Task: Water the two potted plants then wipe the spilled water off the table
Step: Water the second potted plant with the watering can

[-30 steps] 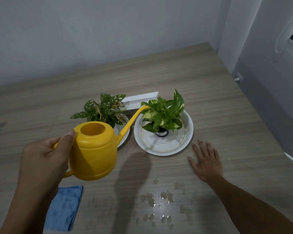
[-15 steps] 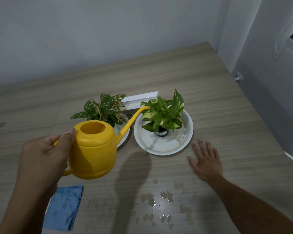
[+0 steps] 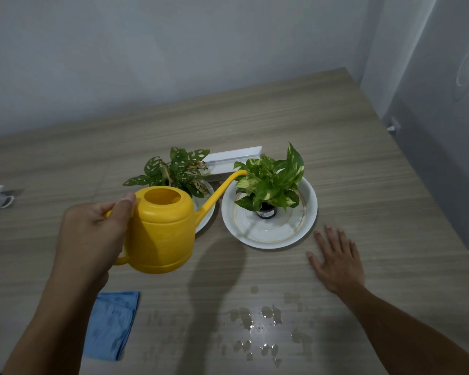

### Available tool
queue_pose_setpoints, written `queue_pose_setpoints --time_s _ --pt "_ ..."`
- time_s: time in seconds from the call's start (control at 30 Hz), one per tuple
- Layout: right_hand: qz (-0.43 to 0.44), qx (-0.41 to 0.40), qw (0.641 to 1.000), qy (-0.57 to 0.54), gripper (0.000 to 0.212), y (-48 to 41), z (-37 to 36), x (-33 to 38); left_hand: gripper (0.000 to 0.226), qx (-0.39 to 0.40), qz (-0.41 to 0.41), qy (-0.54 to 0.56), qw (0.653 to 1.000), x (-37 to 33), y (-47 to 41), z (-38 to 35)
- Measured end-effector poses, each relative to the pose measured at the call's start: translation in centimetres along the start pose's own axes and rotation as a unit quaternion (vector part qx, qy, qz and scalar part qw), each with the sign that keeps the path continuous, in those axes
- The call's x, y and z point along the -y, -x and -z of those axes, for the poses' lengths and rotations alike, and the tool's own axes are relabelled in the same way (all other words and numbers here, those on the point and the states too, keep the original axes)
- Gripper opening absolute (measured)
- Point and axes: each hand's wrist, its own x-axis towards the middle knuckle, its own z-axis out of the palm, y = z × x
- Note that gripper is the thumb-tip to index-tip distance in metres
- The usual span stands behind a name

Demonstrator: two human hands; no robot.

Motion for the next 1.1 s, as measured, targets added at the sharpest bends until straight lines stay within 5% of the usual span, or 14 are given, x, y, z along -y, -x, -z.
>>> queue_pose_setpoints --time_s 0.17,0.57,1.1 --pt "-0.002 -0.01 1.0 0.007 0.073 0.0 -0.3 -0.3 0.066 0.013 -0.036 -0.024 0.999 -1.2 0.1 -0.2" --pt "-0.004 0.003 1.0 -0.002 0.071 -0.1 0.1 0.2 0.041 -0.007 -0.023 -0.025 0.999 -1.4 -0.4 -0.9" --pt "-0.015 0.033 0.999 -0.001 0.075 0.0 0.6 0.3 0.052 0.013 -0.013 -0.033 0.999 -1.9 -0.3 -0.7"
